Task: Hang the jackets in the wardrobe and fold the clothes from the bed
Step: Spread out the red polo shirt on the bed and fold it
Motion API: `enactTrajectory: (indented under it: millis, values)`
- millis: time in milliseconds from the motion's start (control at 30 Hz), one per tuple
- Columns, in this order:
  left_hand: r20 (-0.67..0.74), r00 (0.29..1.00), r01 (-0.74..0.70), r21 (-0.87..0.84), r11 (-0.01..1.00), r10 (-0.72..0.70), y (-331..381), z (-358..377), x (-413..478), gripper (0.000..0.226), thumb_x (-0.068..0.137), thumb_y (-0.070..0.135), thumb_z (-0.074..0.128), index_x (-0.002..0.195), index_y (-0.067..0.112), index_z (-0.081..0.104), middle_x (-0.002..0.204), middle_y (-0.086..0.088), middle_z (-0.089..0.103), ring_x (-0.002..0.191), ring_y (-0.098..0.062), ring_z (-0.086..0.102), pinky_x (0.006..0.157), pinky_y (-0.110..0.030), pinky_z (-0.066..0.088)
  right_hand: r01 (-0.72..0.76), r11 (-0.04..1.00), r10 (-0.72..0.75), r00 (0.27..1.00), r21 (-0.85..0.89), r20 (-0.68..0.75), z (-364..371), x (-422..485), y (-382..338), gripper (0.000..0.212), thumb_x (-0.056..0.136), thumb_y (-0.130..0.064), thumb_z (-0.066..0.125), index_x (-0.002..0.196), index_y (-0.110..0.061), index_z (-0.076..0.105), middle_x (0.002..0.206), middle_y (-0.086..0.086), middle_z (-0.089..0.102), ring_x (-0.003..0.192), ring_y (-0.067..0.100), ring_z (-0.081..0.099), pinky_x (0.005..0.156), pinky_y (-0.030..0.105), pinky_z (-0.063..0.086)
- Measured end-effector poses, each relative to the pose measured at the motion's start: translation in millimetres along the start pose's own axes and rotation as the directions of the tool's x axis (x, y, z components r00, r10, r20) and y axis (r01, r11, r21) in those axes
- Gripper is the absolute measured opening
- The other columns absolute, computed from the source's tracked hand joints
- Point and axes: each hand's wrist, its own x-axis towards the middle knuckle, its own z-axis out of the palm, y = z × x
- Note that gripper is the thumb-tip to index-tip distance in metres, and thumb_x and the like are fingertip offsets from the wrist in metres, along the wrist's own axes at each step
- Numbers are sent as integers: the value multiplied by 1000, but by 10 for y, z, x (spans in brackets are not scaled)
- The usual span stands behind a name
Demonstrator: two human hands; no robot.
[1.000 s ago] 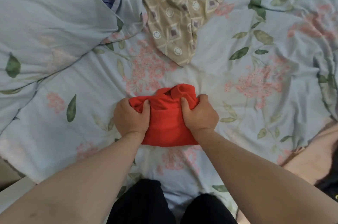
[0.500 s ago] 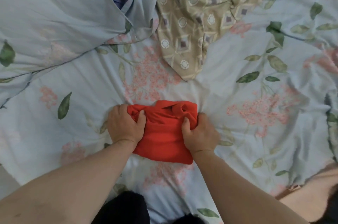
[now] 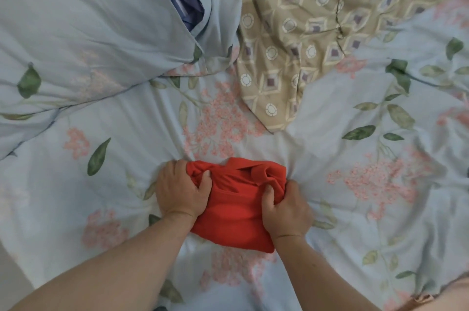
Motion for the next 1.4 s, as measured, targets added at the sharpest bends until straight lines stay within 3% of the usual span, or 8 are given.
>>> enactTrajectory:
  millis: [167, 333, 700, 833, 967, 1133, 1267, 1400]
  values:
    - [26, 1000, -1, -25, 1000, 2, 0, -11, 8, 49, 77, 55, 44, 83, 8, 57, 83, -12, 58, 84, -34, 55, 74, -44, 45, 14, 1000, -13, 999, 16, -41, 32, -15, 8, 42, 75, -62, 33, 75, -21, 41, 64, 5, 58, 60, 36, 60, 56, 31, 31]
    - [37, 999, 10, -50, 999, -8, -20, -21, 30, 51, 76, 57, 42, 84, 9, 57, 86, -10, 59, 87, -32, 55, 78, -42, 43, 42, 999, -40, 992, 13, -123, 87, -49, 13, 39, 77, -60, 36, 75, -22, 43, 57, -1, 51, 56, 35, 59, 53, 30, 30]
    - [6, 1000, -4, -63, 998, 5, -12, -4, 16, 58, 75, 61, 40, 89, 8, 57, 93, -12, 60, 92, -33, 54, 82, -42, 41, 111, 993, -118, 962, -39, -248, 125, -46, 36, 37, 82, -55, 38, 73, -19, 45, 58, 4, 56, 53, 33, 58, 51, 29, 27]
    - [-3, 1000, -7, -80, 997, 6, -10, -6, 9, 57, 76, 61, 41, 89, 8, 58, 93, -12, 60, 93, -33, 55, 83, -43, 41, 120, 992, -128, 957, -45, -262, 134, -47, 36, 37, 83, -54, 38, 74, -18, 47, 58, 3, 55, 51, 32, 57, 52, 27, 25]
    - [-4, 1000, -7, -72, 997, 6, -7, -13, 10, 55, 76, 61, 42, 88, 9, 57, 91, -10, 60, 90, -32, 55, 79, -42, 43, 123, 992, -127, 960, -32, -250, 146, -48, 41, 31, 84, -55, 37, 75, -25, 36, 57, -2, 51, 50, 30, 55, 51, 27, 23]
    - [-18, 1000, -13, -86, 996, 12, -4, -29, 3, 55, 76, 61, 41, 88, 10, 56, 90, -10, 60, 88, -32, 56, 76, -41, 43, 124, 991, -130, 958, -40, -255, 175, -51, 65, 39, 85, -57, 34, 76, -20, 45, 61, 0, 55, 55, 32, 57, 52, 29, 27]
    - [-35, 999, -23, -92, 996, 20, 9, -27, 6, 56, 76, 62, 40, 89, 10, 56, 91, -9, 61, 89, -32, 57, 77, -40, 43, 132, 991, -133, 953, -24, -273, 177, -47, 60, 31, 85, -56, 34, 76, -26, 33, 60, 0, 54, 54, 32, 56, 52, 29, 27]
    - [-56, 998, -37, -93, 995, 32, -13, -7, 1, 56, 77, 62, 40, 91, 11, 57, 92, -9, 61, 90, -32, 57, 78, -41, 44, 128, 991, -129, 951, -22, -280, 183, -64, 72, 33, 85, -58, 31, 77, -26, 35, 62, 0, 54, 58, 32, 58, 54, 30, 26]
